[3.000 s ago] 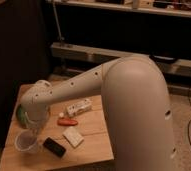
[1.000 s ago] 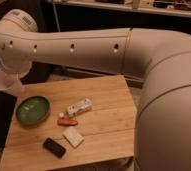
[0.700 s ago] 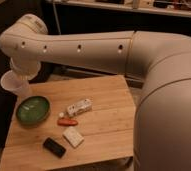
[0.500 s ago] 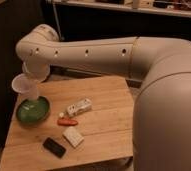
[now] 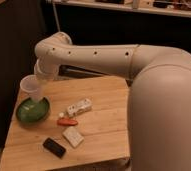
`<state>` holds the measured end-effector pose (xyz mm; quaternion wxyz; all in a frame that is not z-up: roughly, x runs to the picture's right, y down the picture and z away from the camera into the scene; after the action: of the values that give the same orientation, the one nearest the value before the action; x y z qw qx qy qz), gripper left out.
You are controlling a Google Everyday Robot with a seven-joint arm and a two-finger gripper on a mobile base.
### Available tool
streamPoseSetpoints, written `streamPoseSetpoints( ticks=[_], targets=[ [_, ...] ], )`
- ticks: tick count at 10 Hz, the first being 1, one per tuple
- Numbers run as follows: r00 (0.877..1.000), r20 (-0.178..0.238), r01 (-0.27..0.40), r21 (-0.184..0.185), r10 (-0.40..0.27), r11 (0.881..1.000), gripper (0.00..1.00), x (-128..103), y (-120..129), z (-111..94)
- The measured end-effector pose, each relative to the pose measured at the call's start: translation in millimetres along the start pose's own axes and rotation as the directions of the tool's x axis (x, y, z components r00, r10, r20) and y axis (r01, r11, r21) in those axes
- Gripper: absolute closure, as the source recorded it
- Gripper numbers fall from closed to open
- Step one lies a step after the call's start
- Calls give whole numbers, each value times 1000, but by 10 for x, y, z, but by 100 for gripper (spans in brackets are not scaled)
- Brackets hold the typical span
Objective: Place the ceramic cup in the ceramic bowl
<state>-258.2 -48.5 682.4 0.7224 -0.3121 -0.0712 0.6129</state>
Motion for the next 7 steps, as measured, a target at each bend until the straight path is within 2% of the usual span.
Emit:
streamPoseSetpoints(
  ticks=[1,3,5,7],
  targets=[
    [1000,-10,11,-10,-11,1000,100,-21,26,41],
    [1000,-22,11,-15,-11,1000,92,-25,36,120],
    [999,-31,13,-11,-13,1000,99,55,-3,319],
    [999,-46,22,-13,-22,1000,100,158,-22,589]
  ],
)
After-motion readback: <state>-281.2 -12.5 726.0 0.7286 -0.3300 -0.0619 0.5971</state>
